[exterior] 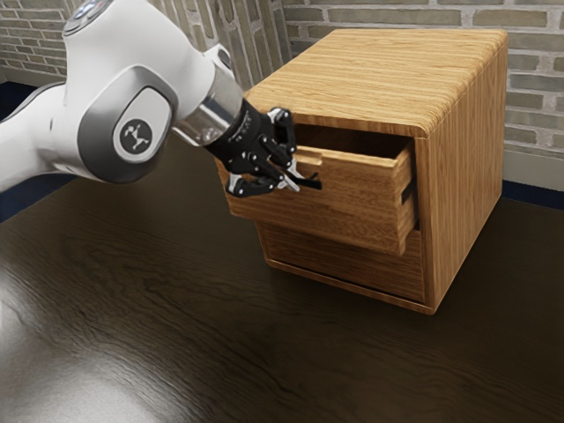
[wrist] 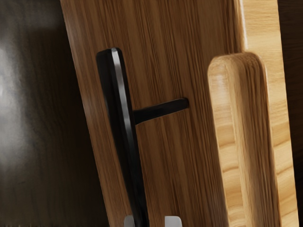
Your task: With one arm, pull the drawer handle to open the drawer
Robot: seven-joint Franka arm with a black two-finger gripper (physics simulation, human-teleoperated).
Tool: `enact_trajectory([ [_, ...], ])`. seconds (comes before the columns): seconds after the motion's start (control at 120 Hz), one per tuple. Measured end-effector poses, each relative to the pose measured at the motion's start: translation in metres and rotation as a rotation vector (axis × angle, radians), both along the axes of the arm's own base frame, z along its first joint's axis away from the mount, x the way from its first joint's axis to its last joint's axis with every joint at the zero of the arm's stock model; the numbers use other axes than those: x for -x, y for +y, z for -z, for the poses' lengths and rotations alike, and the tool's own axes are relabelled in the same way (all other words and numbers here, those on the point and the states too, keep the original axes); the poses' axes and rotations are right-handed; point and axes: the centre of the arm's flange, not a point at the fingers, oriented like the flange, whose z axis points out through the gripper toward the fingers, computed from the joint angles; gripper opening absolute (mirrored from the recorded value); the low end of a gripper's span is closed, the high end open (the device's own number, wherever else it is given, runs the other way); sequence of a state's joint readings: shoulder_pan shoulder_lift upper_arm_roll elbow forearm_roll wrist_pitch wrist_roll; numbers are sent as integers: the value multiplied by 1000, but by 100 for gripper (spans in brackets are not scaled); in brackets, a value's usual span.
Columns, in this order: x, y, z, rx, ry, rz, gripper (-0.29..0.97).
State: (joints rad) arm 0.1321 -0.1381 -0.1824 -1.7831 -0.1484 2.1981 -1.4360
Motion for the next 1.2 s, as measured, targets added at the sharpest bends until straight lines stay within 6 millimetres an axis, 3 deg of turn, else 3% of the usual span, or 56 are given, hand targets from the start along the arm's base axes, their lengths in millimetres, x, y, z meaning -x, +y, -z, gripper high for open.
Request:
enact_trajectory([
  [0.5,33,-13,-2,-16,42,17,-11],
  [0.825,59,-13,-8,-26,40,10,-9],
  [1.2,75,-10,-6,-32,54,-3,-11],
])
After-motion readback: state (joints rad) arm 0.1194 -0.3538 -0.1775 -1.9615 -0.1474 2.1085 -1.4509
